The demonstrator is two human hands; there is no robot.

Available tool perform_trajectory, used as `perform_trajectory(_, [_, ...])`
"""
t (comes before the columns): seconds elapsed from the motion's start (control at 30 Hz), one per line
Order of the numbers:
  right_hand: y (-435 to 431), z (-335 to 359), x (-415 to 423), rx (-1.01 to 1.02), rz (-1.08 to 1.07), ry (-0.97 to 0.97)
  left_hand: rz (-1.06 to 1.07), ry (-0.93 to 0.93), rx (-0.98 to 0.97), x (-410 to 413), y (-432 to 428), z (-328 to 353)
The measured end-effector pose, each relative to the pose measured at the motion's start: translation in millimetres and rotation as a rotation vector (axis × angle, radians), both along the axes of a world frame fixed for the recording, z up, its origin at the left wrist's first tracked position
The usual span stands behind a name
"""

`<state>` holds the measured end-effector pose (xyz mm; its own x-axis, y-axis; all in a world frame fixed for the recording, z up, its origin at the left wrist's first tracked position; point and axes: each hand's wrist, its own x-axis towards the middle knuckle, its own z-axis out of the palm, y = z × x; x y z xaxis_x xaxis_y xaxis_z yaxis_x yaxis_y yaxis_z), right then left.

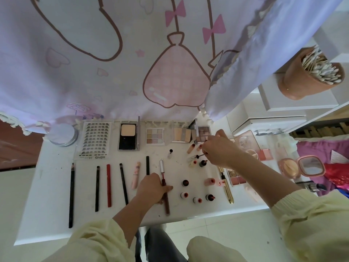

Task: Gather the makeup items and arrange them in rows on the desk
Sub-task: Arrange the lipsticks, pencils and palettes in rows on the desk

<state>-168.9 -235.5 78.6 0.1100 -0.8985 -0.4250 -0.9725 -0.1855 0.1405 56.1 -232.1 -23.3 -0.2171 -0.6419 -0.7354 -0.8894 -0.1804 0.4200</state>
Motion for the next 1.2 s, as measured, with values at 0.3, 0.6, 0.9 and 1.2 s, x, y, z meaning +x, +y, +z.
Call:
perform_trajectory(0.3, [-20.6, 16.6, 42.0, 0.074, 0.195, 0.138, 0.023, 0.041, -0.008, 1.3, 1.9, 2.0])
perform_trajectory(0.6, [-40.4, 23.8, 76.8, 0.174, 0.231, 0.172, 0.002, 0.059, -0.019, 9.0, 4.2, 2.0])
perform_trajectory(0.9, [-42.9, 22.4, 76.3, 0.211, 0.118, 0.106, -0.012, 0.068, -0.017, 11.5, 3.1, 3.1])
perform_trajectory(1.2, [-40.6, 22.3, 72.9, 0.204, 0.046, 0.056, -0.022, 0.078, -0.001, 12.3, 3.4, 6.6])
